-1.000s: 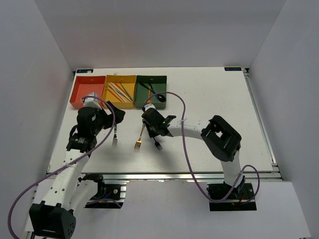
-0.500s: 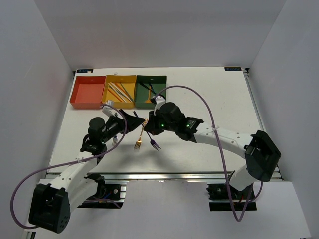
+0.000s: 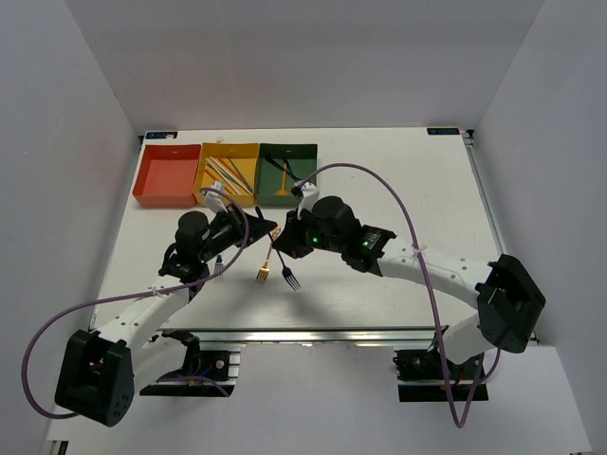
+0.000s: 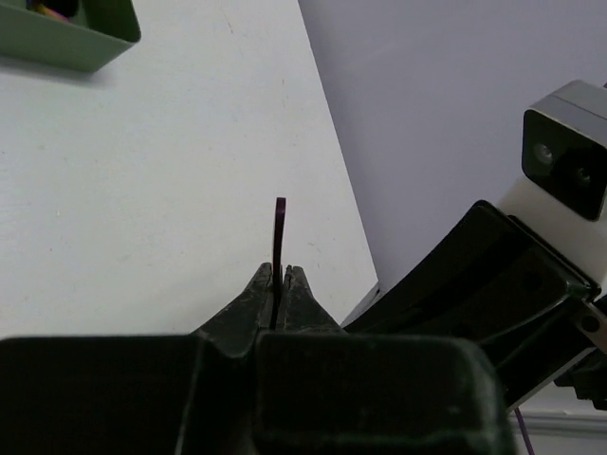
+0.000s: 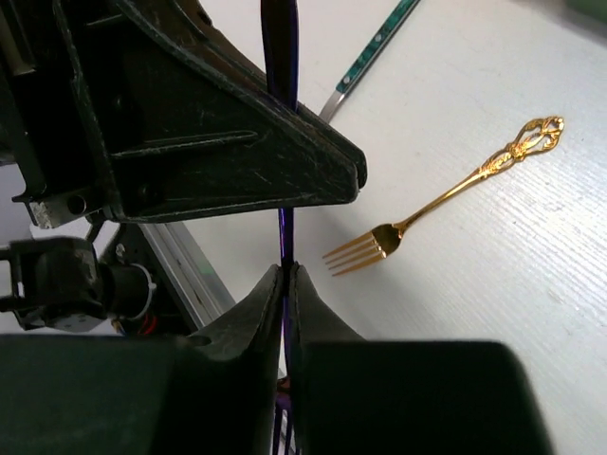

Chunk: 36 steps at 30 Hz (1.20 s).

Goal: Sort the eating utensils into containers

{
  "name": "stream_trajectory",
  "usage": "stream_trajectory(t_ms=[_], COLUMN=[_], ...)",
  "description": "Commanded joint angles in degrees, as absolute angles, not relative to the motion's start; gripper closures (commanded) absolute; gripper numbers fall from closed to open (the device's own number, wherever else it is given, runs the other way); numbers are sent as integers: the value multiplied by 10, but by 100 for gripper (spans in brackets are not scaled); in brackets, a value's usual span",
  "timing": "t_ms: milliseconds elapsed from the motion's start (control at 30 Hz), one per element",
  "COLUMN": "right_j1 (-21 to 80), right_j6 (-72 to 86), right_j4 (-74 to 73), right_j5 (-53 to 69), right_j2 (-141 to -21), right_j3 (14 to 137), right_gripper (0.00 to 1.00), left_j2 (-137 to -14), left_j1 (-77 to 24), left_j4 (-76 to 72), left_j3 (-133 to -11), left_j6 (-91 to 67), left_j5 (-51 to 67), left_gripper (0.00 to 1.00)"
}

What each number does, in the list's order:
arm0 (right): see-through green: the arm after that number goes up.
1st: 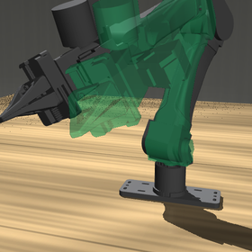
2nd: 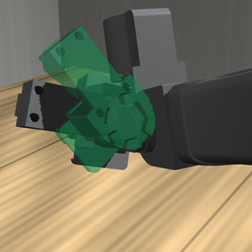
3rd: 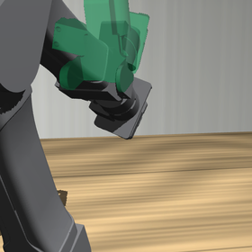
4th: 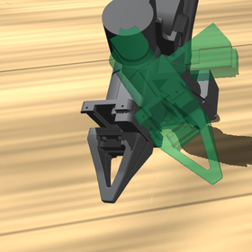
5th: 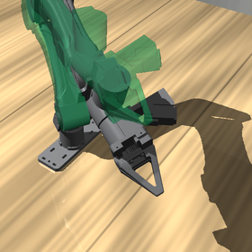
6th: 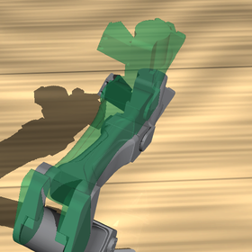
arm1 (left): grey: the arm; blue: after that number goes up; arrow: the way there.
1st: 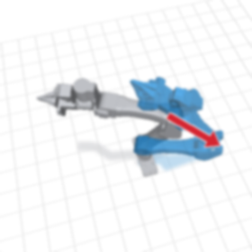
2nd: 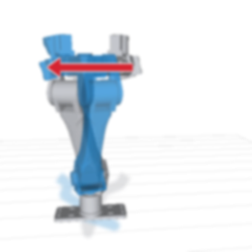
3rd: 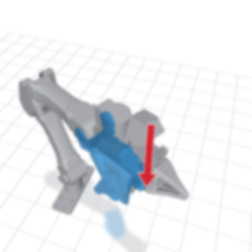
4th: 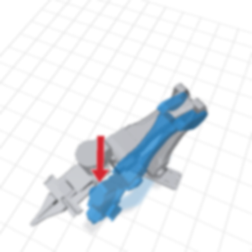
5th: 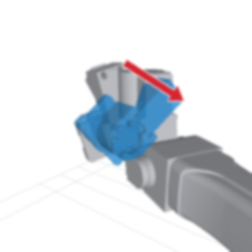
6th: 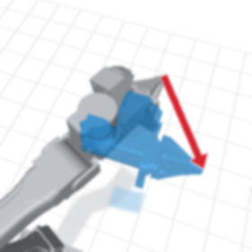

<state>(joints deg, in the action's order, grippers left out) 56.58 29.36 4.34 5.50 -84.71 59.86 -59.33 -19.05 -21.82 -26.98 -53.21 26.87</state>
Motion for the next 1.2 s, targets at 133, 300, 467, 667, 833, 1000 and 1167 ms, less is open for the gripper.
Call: stream_trajectory(t_ms=[133, 300, 467, 667, 833, 1000, 1167], right_j1=[526, 456, 440, 433, 432, 431, 431], right_j6=[290, 293, 277, 269, 268, 268, 265], right_j4=[42, 29, 14, 11, 24, 33, 39], right_j5=[-3, -51, -52, -42, -18, 12, 14], right_j2=[-775, -672, -622, -592, -581, -575, -576], right_j3=[579, 496, 459, 421, 411, 407, 406], right_gripper=[11, 11, 11, 11, 11, 11, 11], left_j2=[-643, -785, -992, -1214, -1235, -1272, -1281], left_j1=[-178, -58, 27, 83, 104, 105, 105], left_j4=[137, 291, 409, 493, 379, 350, 328], left_j3=[-490, -692, -1028, -1360, -1282, -1269, -1243], left_j6=[-395, -353, -280, -239, -235, -242, -250], left_j5=[-64, -163, -283, -331, -272, -238, -196], left_gripper=[100, 100, 100, 100, 100, 100, 80])
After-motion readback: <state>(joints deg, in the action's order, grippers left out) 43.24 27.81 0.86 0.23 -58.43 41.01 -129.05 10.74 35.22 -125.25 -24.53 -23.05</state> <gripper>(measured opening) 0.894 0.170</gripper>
